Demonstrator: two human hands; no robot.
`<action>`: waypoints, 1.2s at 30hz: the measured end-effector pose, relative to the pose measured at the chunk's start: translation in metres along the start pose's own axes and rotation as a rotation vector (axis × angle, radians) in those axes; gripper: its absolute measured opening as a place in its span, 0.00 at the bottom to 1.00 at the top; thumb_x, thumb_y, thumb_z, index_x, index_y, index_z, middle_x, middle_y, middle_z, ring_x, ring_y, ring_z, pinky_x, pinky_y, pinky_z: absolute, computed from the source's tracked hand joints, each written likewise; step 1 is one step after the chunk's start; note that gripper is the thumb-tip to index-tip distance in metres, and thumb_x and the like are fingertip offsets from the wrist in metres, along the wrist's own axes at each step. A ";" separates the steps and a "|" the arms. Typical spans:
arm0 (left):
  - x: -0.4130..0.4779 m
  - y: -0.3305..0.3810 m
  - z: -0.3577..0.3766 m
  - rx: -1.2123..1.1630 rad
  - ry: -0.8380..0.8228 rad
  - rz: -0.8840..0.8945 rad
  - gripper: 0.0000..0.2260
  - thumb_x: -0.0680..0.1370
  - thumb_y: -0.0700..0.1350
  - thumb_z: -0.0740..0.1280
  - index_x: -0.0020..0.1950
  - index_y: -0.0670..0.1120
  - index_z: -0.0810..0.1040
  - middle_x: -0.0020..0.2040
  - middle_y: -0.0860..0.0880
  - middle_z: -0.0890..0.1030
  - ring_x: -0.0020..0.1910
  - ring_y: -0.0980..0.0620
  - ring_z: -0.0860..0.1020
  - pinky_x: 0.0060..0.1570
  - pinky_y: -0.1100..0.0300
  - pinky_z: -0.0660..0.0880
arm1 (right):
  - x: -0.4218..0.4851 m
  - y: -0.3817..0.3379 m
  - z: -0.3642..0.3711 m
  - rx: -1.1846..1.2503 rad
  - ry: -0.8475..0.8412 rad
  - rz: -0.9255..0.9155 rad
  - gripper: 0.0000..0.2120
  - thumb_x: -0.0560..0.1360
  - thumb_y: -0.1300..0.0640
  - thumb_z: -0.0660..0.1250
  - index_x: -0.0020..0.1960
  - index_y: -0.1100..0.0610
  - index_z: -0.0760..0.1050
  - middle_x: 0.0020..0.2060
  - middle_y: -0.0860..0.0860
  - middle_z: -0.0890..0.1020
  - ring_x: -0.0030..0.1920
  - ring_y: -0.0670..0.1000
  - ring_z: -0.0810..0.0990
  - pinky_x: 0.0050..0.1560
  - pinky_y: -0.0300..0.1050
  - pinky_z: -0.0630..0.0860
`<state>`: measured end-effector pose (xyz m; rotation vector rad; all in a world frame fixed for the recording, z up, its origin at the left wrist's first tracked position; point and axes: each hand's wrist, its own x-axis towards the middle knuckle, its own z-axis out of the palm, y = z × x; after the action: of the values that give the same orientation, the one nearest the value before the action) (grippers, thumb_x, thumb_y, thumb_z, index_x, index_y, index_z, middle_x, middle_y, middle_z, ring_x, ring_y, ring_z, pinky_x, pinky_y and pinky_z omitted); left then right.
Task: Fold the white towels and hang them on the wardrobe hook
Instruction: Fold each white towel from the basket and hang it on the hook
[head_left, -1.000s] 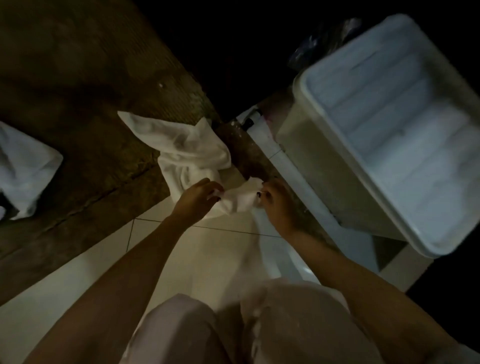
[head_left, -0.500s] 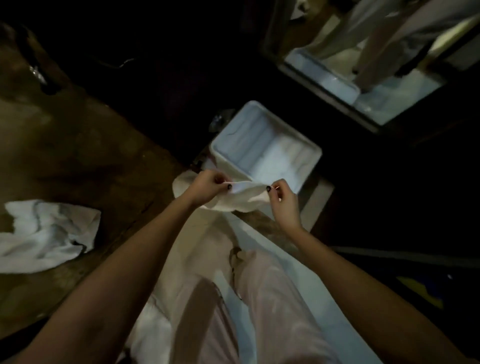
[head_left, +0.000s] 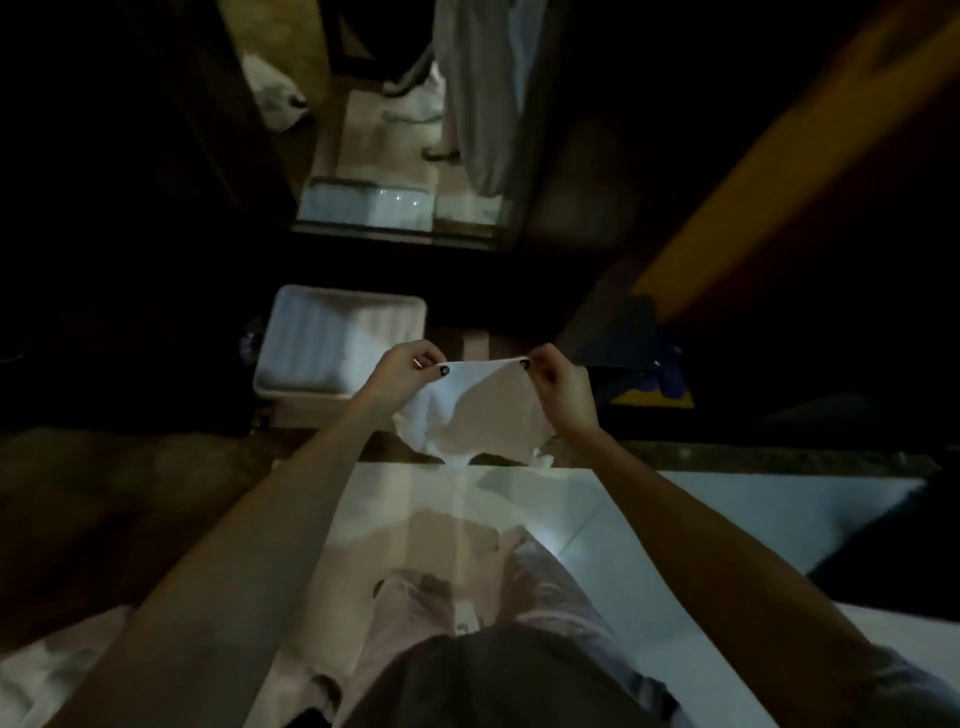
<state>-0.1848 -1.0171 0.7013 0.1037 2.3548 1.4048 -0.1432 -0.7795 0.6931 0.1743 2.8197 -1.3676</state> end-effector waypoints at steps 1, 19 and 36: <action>0.002 0.016 0.013 0.009 -0.021 0.017 0.06 0.76 0.39 0.69 0.42 0.49 0.78 0.40 0.47 0.79 0.39 0.54 0.74 0.42 0.63 0.70 | -0.005 0.008 -0.019 -0.006 0.028 0.006 0.07 0.79 0.59 0.63 0.46 0.48 0.72 0.35 0.45 0.79 0.38 0.38 0.77 0.36 0.31 0.70; 0.051 0.277 0.248 0.070 0.037 0.440 0.03 0.79 0.36 0.62 0.51 0.42 0.74 0.45 0.49 0.76 0.45 0.53 0.74 0.44 0.68 0.70 | -0.009 0.123 -0.336 -0.193 0.372 -0.070 0.09 0.79 0.60 0.63 0.42 0.62 0.70 0.35 0.55 0.76 0.36 0.54 0.75 0.36 0.54 0.71; 0.152 0.459 0.208 0.449 0.231 0.765 0.08 0.78 0.34 0.63 0.53 0.36 0.79 0.51 0.40 0.75 0.48 0.47 0.73 0.46 0.62 0.67 | 0.090 0.051 -0.535 -0.238 0.658 -0.275 0.05 0.78 0.61 0.64 0.50 0.63 0.75 0.43 0.56 0.82 0.43 0.54 0.80 0.43 0.49 0.75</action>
<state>-0.3106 -0.5783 0.9641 1.1184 2.9476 1.1666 -0.2029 -0.3204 0.9802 0.2875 3.6446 -1.1544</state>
